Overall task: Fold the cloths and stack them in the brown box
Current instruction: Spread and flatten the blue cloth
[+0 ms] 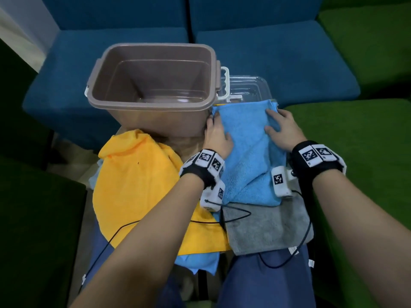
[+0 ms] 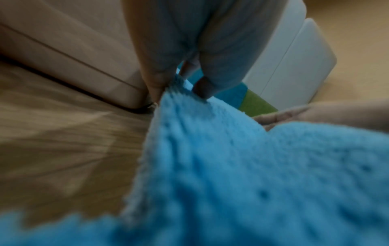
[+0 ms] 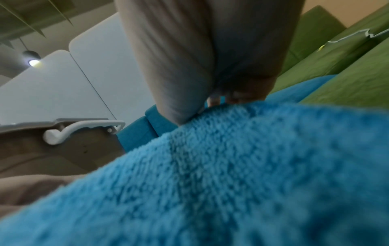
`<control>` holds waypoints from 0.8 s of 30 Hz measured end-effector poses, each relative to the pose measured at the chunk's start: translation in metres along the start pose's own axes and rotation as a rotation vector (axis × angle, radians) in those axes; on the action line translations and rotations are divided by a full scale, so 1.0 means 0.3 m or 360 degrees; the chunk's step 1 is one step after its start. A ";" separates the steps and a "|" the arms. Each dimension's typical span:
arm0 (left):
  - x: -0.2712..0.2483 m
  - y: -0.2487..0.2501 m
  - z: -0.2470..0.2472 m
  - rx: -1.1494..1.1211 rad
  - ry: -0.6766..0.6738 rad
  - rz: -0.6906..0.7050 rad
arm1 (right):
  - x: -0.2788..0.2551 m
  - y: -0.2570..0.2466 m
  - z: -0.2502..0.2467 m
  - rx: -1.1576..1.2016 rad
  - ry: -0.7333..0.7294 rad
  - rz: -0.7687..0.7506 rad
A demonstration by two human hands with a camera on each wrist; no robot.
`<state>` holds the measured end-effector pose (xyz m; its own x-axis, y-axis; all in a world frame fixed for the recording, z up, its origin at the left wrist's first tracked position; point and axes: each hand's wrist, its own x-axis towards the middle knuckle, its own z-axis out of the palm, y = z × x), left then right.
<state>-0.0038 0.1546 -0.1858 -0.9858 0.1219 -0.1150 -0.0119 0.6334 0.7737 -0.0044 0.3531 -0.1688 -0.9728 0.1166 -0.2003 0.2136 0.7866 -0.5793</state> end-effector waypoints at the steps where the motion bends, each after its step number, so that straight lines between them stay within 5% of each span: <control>1: -0.027 -0.008 -0.015 -0.0073 0.0014 0.0011 | -0.025 0.006 -0.006 0.0074 0.0032 0.0021; 5: -0.206 -0.049 -0.079 -0.0349 -0.0031 -0.0030 | -0.184 0.030 -0.011 0.0482 0.0117 0.0203; 11: -0.451 -0.137 -0.077 -0.0551 -0.0423 0.0023 | -0.452 0.098 0.058 0.1105 -0.0235 0.0062; 18: -0.510 -0.061 -0.083 -0.0422 -0.0128 0.0487 | -0.488 0.094 0.009 0.0915 0.0035 -0.0309; 22: -0.503 -0.030 -0.090 -0.0617 -0.0131 0.0299 | -0.484 0.099 -0.012 0.1070 0.0311 -0.0283; 24: -0.508 -0.044 -0.063 -0.0659 -0.0293 0.0058 | -0.487 0.125 0.017 0.0906 0.0183 -0.0193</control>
<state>0.1434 0.1132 -0.1668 -0.9411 0.2962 -0.1631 -0.0806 0.2718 0.9590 0.1461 0.3626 -0.1653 -0.9899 0.1364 -0.0378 0.0842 0.3529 -0.9319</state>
